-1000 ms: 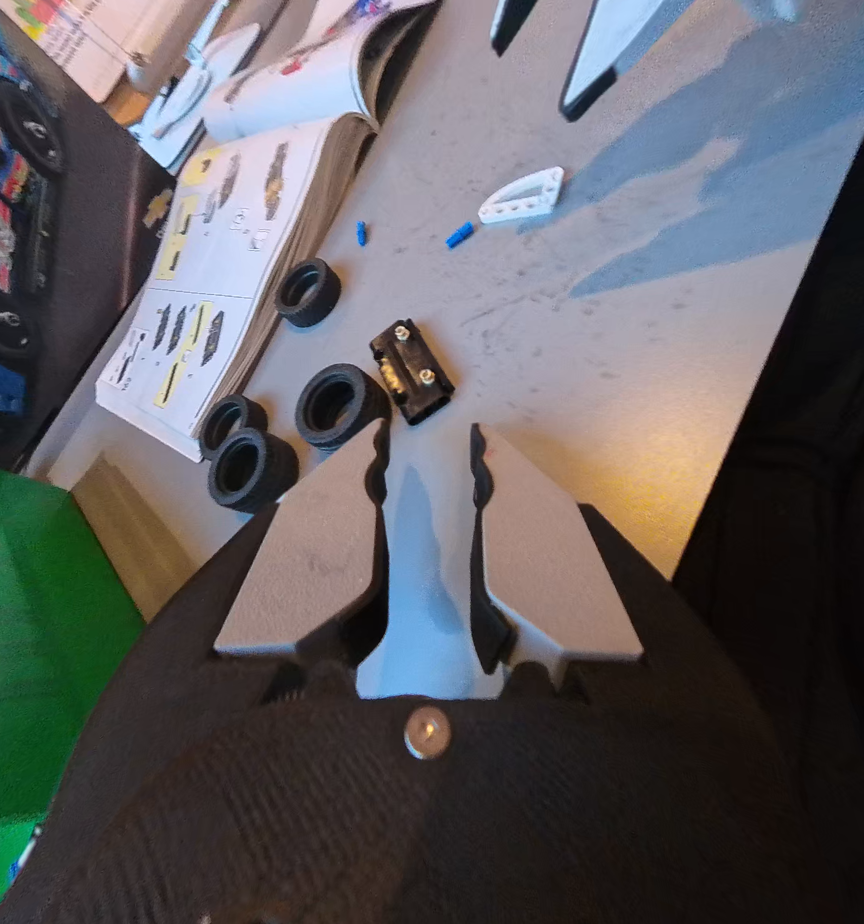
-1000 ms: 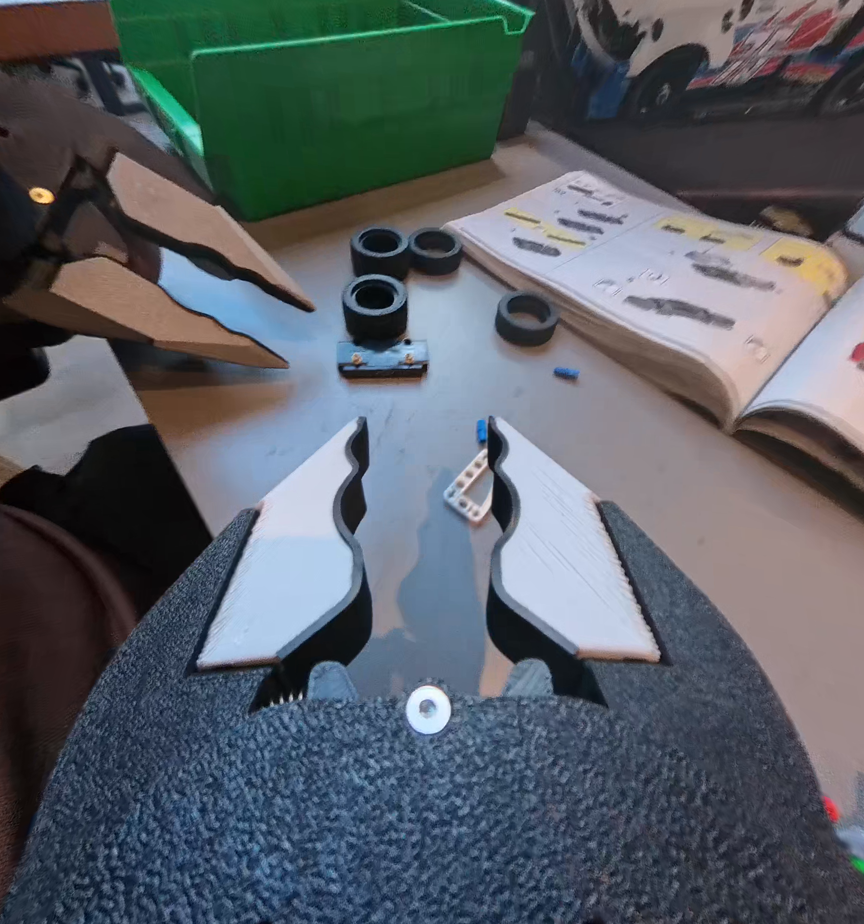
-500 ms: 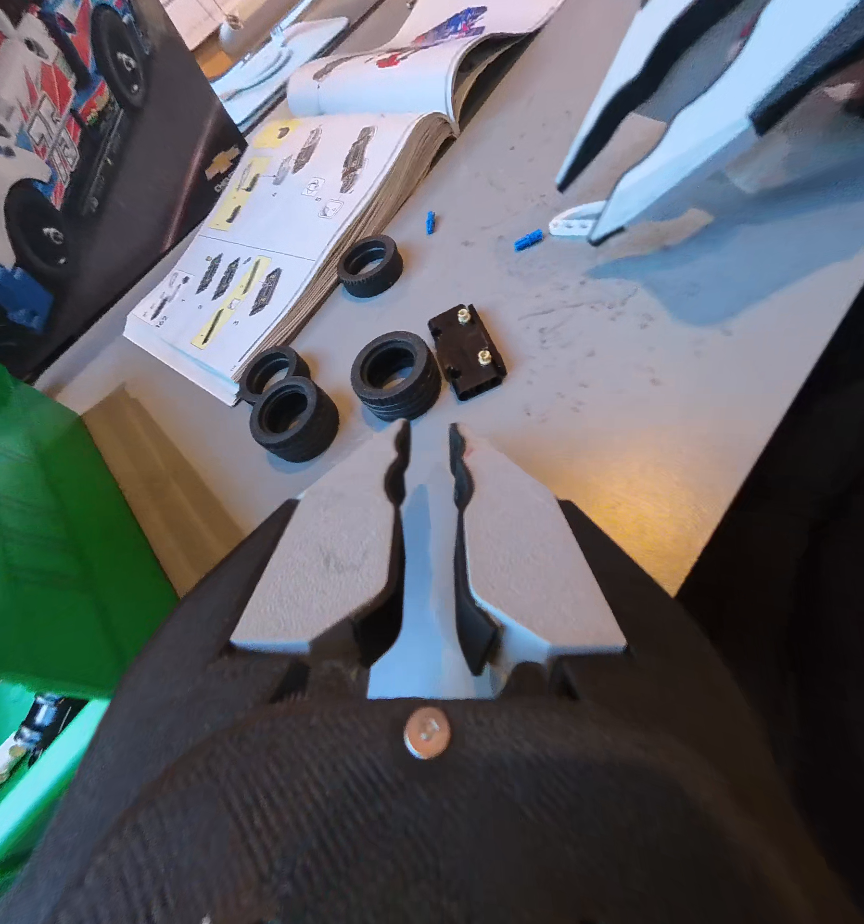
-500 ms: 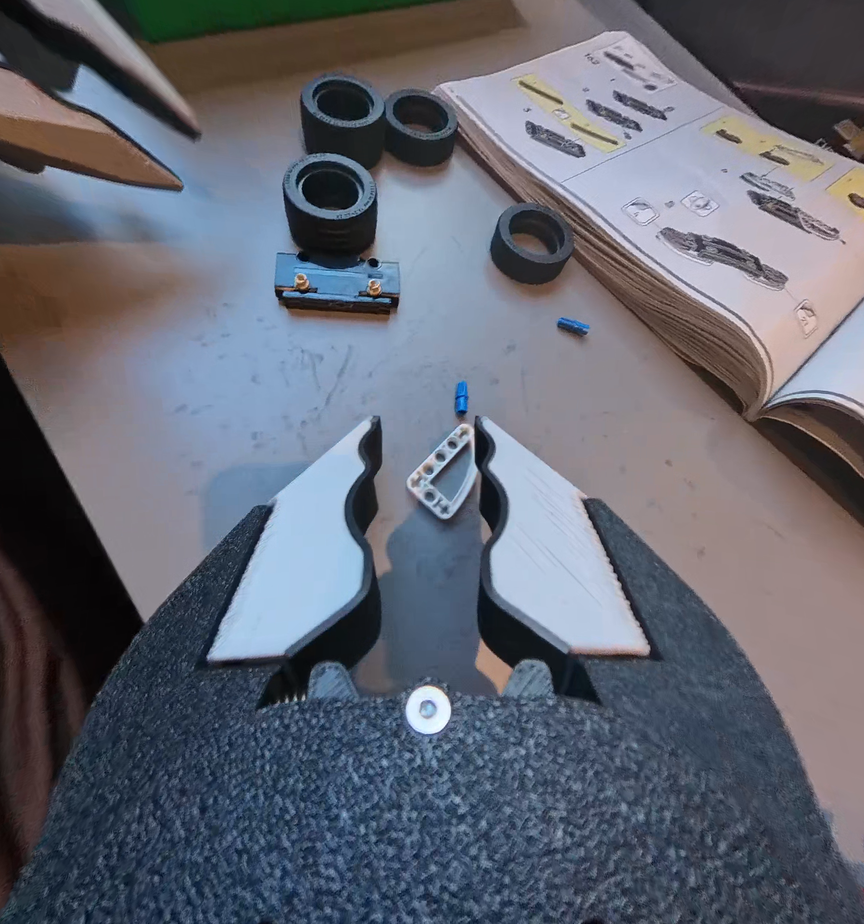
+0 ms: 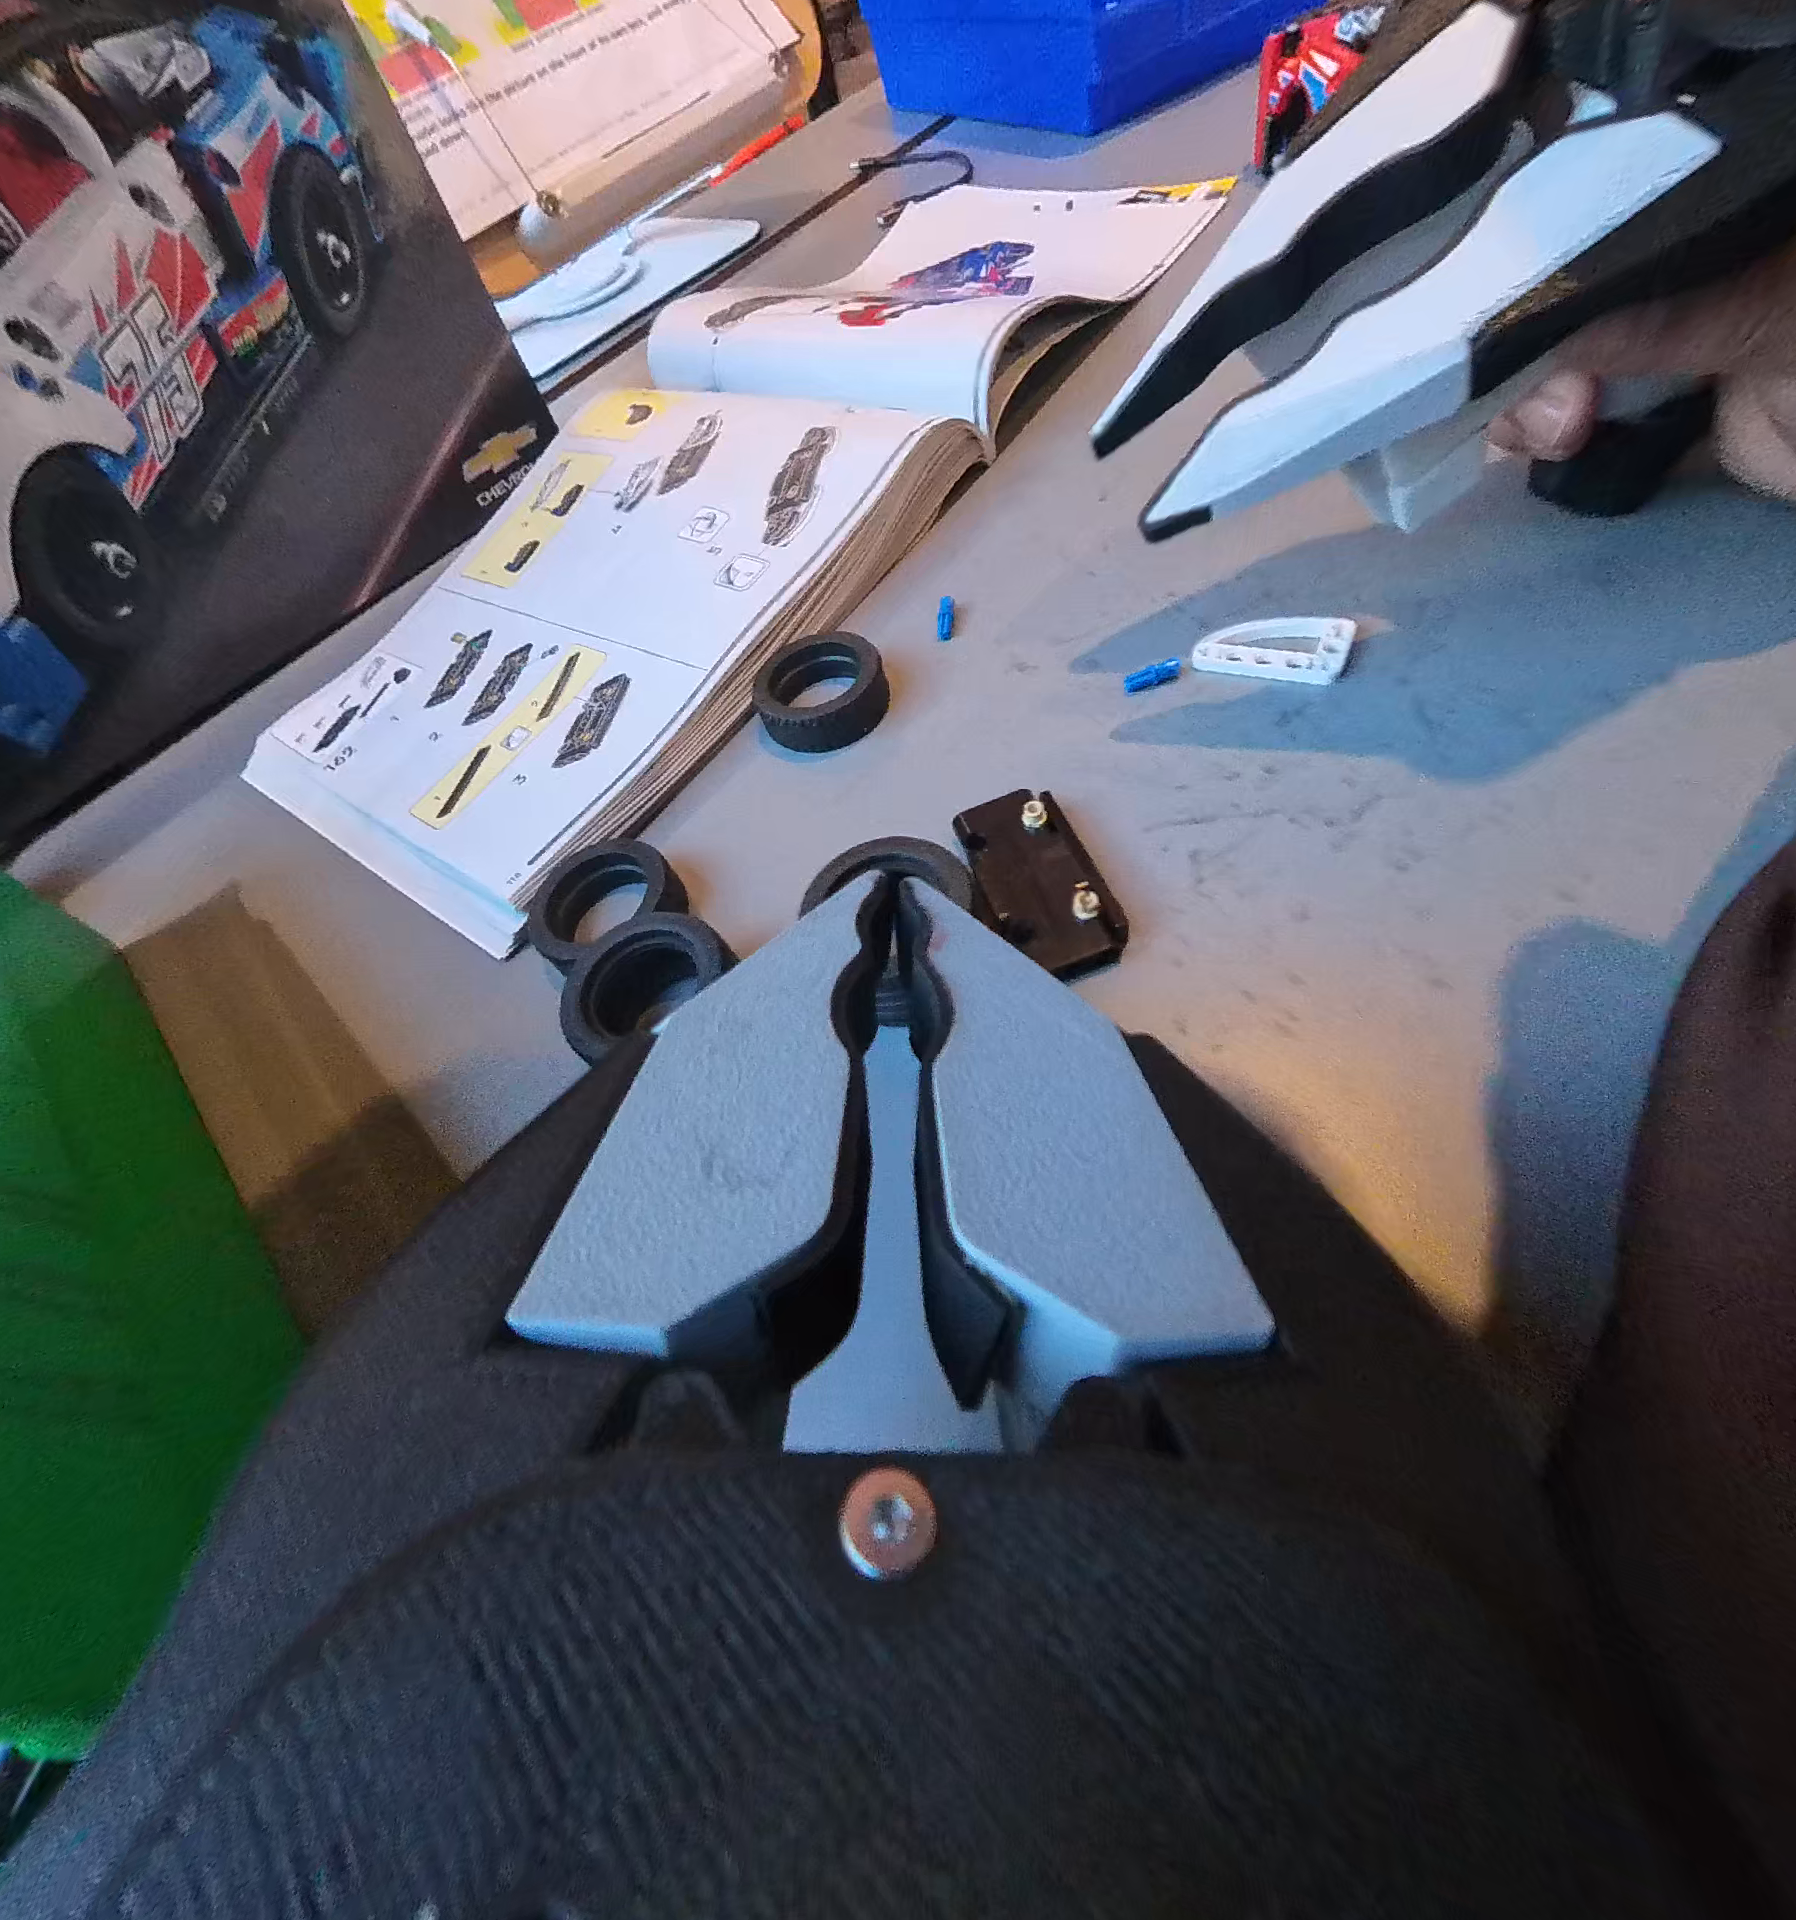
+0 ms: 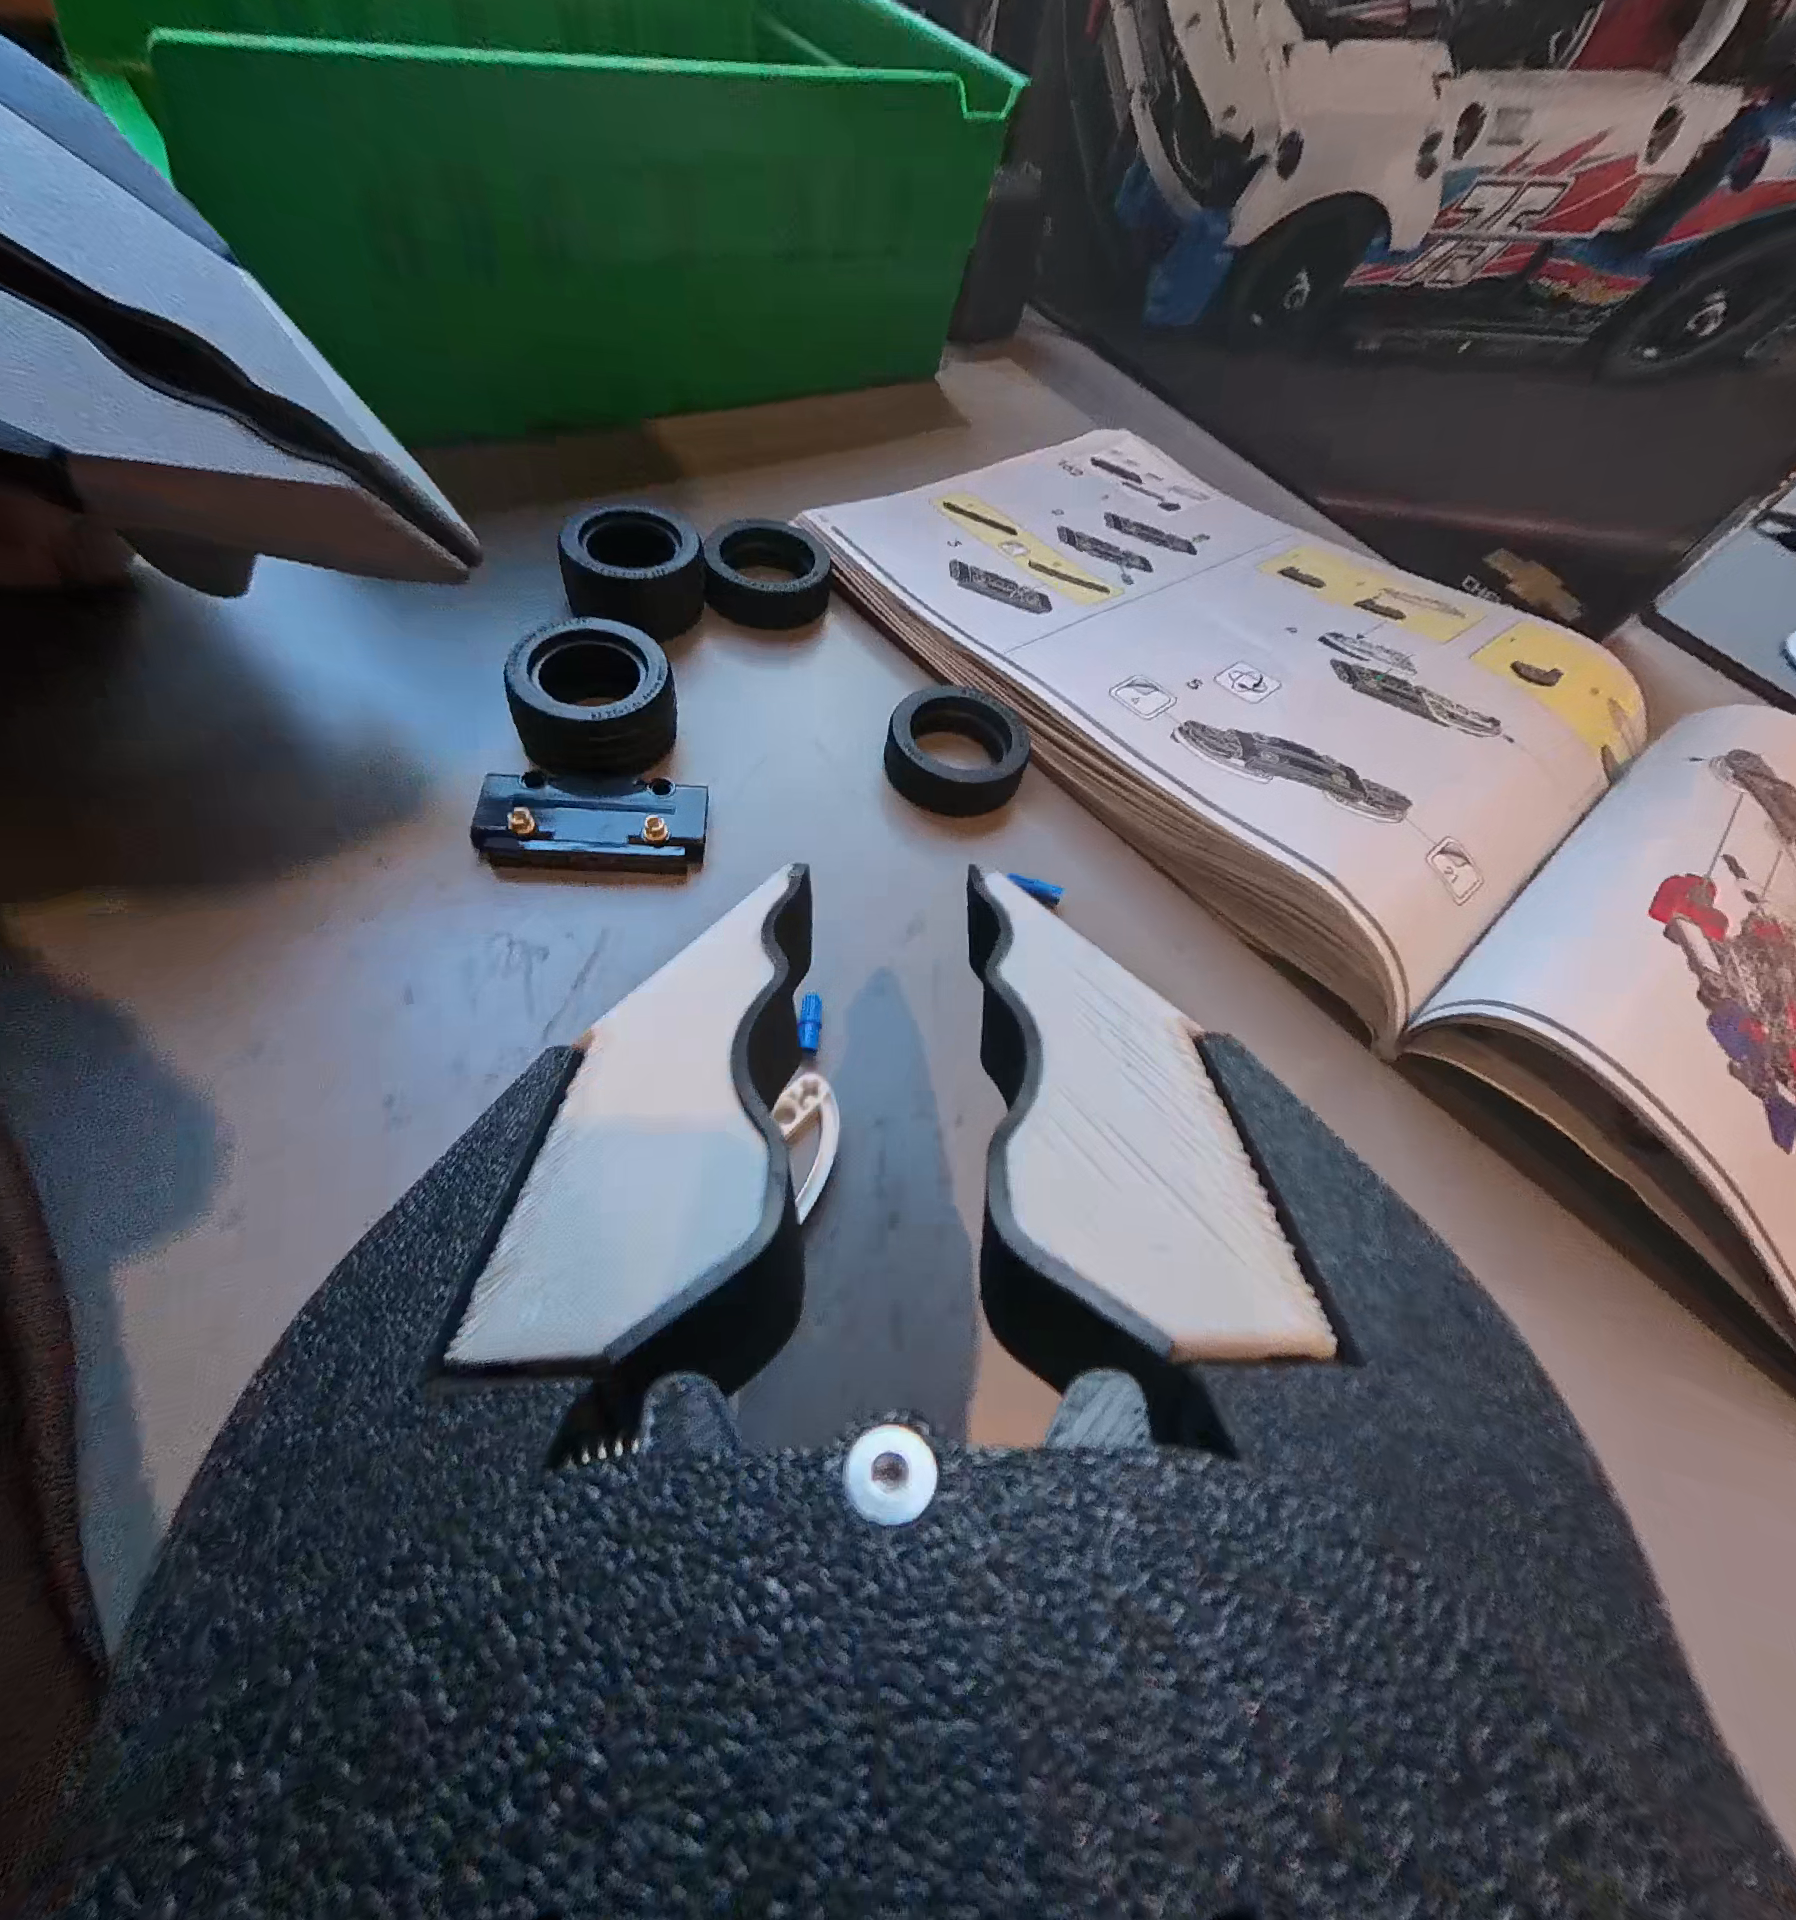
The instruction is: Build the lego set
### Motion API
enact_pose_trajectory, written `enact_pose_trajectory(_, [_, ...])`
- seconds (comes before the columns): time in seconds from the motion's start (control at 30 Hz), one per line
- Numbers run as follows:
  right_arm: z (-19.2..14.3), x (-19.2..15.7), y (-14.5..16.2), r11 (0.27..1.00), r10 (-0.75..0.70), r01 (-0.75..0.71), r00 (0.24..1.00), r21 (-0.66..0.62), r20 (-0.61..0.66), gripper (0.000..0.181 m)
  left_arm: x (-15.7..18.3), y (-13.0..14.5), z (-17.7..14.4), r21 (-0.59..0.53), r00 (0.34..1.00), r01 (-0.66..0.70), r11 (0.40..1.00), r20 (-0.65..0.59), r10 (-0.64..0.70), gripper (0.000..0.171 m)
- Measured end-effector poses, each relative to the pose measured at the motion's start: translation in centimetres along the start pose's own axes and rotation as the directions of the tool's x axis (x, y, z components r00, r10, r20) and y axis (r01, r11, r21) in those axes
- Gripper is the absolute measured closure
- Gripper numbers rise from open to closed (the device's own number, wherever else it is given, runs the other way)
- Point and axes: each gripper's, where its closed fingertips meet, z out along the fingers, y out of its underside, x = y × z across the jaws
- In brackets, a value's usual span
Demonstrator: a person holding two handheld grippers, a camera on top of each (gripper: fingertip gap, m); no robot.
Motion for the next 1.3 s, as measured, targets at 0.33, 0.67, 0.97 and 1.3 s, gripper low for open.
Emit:
enact_pose_trajectory(0.33, [1.0, 1.6, -1.2, 0.998, -0.005, 0.006, 1.000, 0.058, -0.017, 0.163, -1.5, 0.0, 0.2, 0.003, 0.986, 0.165, 0.986, -0.011, -0.165, 0.171])
enact_pose_trajectory(0.67, [-3.4, 6.8, -4.2, 0.933, 0.234, -0.186, 0.964, 0.307, -0.128, 0.151, -0.8, -1.4, -0.8, 0.101, 0.972, 0.214, 0.972, -0.125, -0.201, 0.171])
enact_pose_trajectory(0.97, [-6.7, -0.4, 5.7, 0.876, 0.340, -0.404, 0.905, -0.265, -0.255, 0.137, 2.9, 0.9, -1.9, -0.042, 0.947, 0.106, 0.993, -0.301, -0.114, 0.122])
enact_pose_trajectory(1.3, [-15.5, 2.8, 4.9, 0.905, 0.195, -0.380, 0.770, -0.192, -0.607, 0.179, 2.2, 2.7, -4.6, -0.073, 0.942, 0.104, 0.992, -0.314, -0.122, 0.125])
